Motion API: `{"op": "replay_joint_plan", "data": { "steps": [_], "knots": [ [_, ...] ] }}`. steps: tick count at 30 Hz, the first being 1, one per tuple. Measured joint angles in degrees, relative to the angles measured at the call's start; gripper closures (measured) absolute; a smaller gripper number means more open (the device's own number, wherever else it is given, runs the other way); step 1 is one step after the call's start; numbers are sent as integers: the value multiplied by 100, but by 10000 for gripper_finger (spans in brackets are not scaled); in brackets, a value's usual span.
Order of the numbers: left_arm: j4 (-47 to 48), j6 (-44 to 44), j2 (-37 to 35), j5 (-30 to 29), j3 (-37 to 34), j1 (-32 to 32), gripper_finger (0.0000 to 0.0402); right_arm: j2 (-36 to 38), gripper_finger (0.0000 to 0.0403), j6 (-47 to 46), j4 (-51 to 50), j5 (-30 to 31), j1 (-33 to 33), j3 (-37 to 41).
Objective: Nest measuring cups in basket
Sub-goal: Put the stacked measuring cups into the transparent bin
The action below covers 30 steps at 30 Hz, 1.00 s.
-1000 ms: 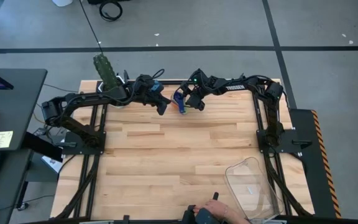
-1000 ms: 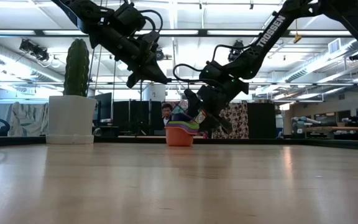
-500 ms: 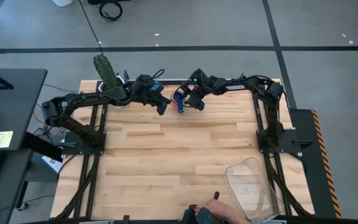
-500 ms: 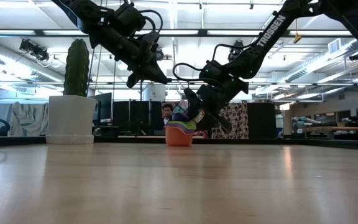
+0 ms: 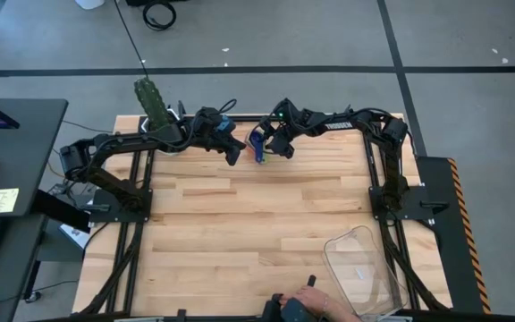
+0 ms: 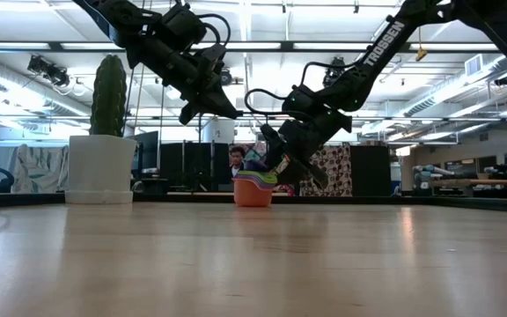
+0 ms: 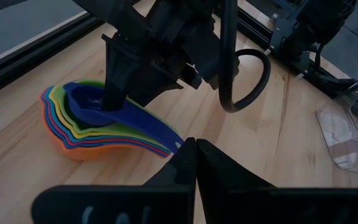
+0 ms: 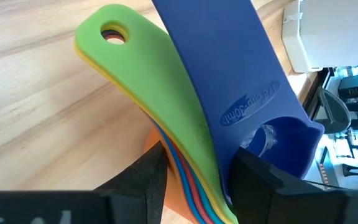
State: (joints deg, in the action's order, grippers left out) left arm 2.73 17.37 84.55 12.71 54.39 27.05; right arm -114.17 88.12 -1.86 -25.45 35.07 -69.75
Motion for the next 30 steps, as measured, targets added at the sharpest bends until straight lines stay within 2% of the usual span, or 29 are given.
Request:
{"op": "replay_joint_plan", "data": {
  "steps": [13,30],
  "knots": [
    [1,1,0,2,0,-2,388,-11,253,-140,-226,52,15,-147],
    [0,1,0,2,0,-1,388,-20,290,-167,-285,76,20,-149]
  ]
}}
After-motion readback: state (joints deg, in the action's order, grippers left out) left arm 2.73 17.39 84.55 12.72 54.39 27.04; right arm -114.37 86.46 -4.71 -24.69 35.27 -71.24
